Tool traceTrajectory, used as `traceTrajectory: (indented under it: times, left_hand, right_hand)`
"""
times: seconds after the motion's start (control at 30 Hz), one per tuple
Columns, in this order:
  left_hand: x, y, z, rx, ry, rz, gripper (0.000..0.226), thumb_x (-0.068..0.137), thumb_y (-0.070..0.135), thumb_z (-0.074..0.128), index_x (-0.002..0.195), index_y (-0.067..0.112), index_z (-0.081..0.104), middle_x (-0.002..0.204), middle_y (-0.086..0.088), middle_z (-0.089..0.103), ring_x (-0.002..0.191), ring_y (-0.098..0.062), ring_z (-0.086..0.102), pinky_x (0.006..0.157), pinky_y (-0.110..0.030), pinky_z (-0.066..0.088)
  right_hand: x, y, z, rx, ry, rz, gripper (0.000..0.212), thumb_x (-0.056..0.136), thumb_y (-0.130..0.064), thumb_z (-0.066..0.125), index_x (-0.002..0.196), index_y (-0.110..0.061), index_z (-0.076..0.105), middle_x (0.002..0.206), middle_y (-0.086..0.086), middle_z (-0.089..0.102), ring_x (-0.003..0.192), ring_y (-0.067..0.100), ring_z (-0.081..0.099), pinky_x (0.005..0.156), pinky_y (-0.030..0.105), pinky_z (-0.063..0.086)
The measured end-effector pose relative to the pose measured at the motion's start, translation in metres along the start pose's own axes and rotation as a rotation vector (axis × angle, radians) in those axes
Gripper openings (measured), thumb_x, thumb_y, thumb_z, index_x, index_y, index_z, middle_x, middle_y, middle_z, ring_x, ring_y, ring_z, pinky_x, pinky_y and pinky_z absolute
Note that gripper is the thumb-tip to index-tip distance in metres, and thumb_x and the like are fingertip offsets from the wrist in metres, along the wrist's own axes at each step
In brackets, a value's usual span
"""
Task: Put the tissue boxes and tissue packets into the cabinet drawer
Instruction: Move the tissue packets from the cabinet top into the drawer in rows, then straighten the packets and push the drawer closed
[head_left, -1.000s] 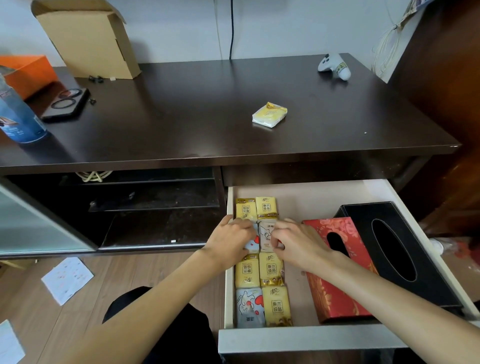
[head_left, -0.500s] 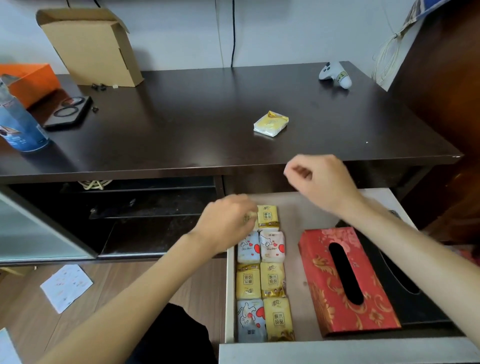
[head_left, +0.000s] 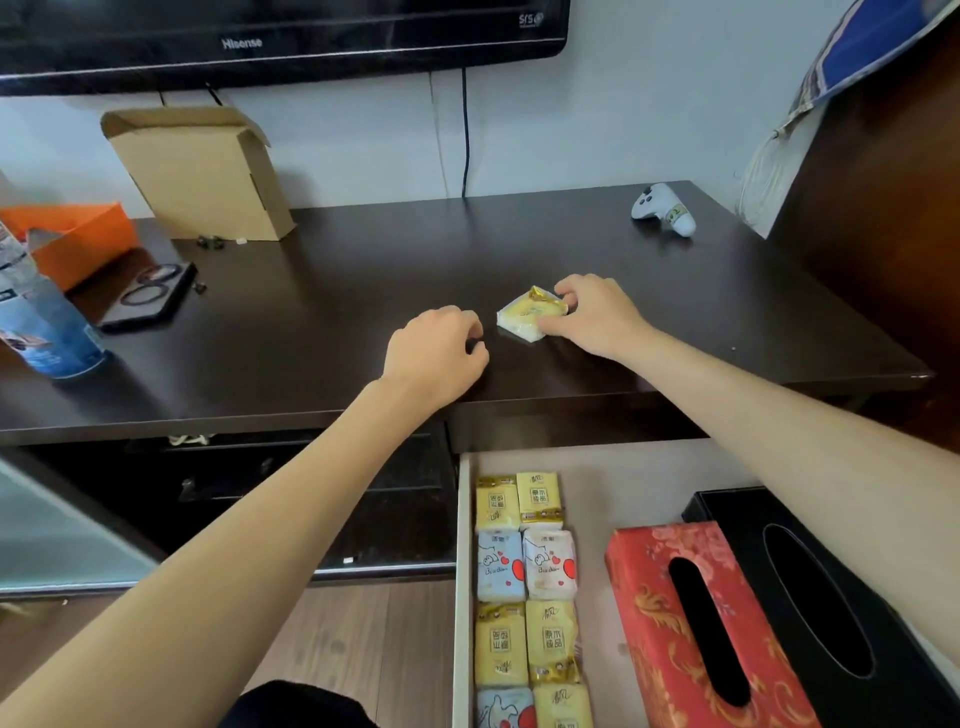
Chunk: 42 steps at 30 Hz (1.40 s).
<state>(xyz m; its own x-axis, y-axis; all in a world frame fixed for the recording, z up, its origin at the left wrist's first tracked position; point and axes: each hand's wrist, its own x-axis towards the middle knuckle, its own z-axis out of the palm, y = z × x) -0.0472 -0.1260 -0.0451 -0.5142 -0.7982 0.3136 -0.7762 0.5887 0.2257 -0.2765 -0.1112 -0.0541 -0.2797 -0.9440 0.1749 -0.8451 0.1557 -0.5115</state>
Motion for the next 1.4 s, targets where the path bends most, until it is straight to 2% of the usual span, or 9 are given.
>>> traceTrajectory:
  times: [0.13, 0.37, 0.47, 0.63, 0.77, 0.87, 1.1, 1.27, 1.4]
  left_hand:
    - [-0.014, 0.003, 0.002, -0.080, 0.054, 0.036, 0.023, 0.094, 0.031, 0.055, 0.111, 0.022, 0.068, 0.107, 0.004, 0.066, 0.095, -0.016, 0.061, 0.076, -0.038, 0.055]
    - [-0.064, 0.025, 0.005, -0.339, 0.178, -0.007, 0.038, 0.094, 0.043, 0.056, 0.128, 0.027, 0.058, 0.111, 0.014, 0.065, 0.086, -0.004, 0.058, 0.072, -0.025, 0.050]
    - [-0.088, 0.029, 0.012, -0.447, 0.061, -0.055, 0.036, 0.093, 0.045, 0.059, 0.124, 0.027, 0.062, 0.108, 0.016, 0.065, 0.090, -0.004, 0.060, 0.076, -0.030, 0.055]
    - [-0.132, 0.031, 0.032, -0.380, -0.003, -0.051, 0.022, 0.088, 0.040, 0.067, 0.109, 0.037, 0.066, 0.089, 0.022, 0.064, 0.073, 0.006, 0.056, 0.060, -0.016, 0.044]
    - [-0.172, 0.014, 0.057, -0.343, -0.115, -0.164, 0.011, 0.090, 0.036, 0.063, 0.100, 0.038, 0.067, 0.084, 0.025, 0.063, 0.072, 0.004, 0.058, 0.061, -0.021, 0.052]
    - [-0.203, 0.003, 0.077, -0.312, -0.189, -0.234, 0.011, 0.090, 0.035, 0.062, 0.101, 0.037, 0.066, 0.086, 0.023, 0.063, 0.075, 0.001, 0.061, 0.063, -0.022, 0.054]
    - [-0.246, -0.001, 0.097, -0.363, -0.193, -0.313, 0.018, 0.090, 0.039, 0.065, 0.108, 0.035, 0.063, 0.105, 0.022, 0.057, 0.079, 0.002, 0.060, 0.060, -0.018, 0.050]
    - [-0.255, 0.002, 0.100, -0.375, -0.224, -0.341, 0.038, 0.087, 0.044, 0.063, 0.123, 0.037, 0.055, 0.110, 0.023, 0.055, 0.078, 0.006, 0.058, 0.058, -0.014, 0.042]
    - [-0.260, 0.005, 0.100, -0.368, -0.244, -0.367, 0.045, 0.086, 0.054, 0.061, 0.127, 0.039, 0.050, 0.112, 0.023, 0.057, 0.076, 0.005, 0.060, 0.059, -0.020, 0.047]
  right_hand:
    - [-0.016, -0.004, -0.004, 0.104, 0.061, -0.040, 0.043, 0.074, -0.036, 0.086, 0.112, -0.020, 0.073, 0.084, -0.014, 0.063, 0.093, 0.016, 0.062, 0.068, 0.033, 0.045]
    - [-0.112, -0.005, -0.008, 0.444, 0.087, -0.105, 0.026, 0.082, -0.027, 0.081, 0.106, -0.027, 0.072, 0.081, -0.012, 0.072, 0.061, -0.001, 0.058, 0.058, 0.016, 0.043]
    - [-0.154, -0.001, -0.002, 0.437, 0.071, -0.126, 0.026, 0.085, -0.027, 0.078, 0.110, -0.027, 0.071, 0.086, -0.014, 0.072, 0.064, -0.002, 0.057, 0.057, 0.012, 0.042]
    - [-0.208, 0.013, 0.024, 0.394, -0.079, -0.112, 0.022, 0.089, -0.028, 0.077, 0.110, -0.029, 0.074, 0.087, -0.019, 0.071, 0.077, -0.006, 0.063, 0.060, 0.010, 0.045]
    - [-0.242, 0.026, 0.067, 0.280, -0.374, -0.040, 0.030, 0.085, -0.034, 0.080, 0.115, -0.033, 0.074, 0.081, -0.016, 0.069, 0.070, 0.003, 0.064, 0.063, 0.036, 0.055]
    - [-0.257, 0.024, 0.101, 0.158, -0.479, -0.050, 0.044, 0.084, -0.036, 0.080, 0.126, -0.030, 0.069, 0.084, -0.015, 0.069, 0.075, 0.003, 0.066, 0.068, 0.037, 0.060]
    - [-0.265, 0.018, 0.138, 0.016, -0.497, -0.118, 0.029, 0.087, -0.037, 0.076, 0.112, -0.025, 0.072, 0.076, -0.012, 0.065, 0.067, 0.001, 0.061, 0.051, 0.021, 0.041]
    - [-0.267, 0.016, 0.143, -0.343, -0.320, -0.265, 0.045, 0.086, -0.052, 0.070, 0.119, -0.022, 0.062, 0.097, -0.004, 0.073, 0.081, 0.020, 0.071, 0.055, 0.030, 0.047]
    - [-0.272, 0.008, 0.127, -0.343, -0.319, -0.244, 0.049, 0.087, -0.054, 0.069, 0.124, -0.024, 0.058, 0.094, -0.006, 0.074, 0.080, 0.018, 0.072, 0.059, 0.032, 0.053]
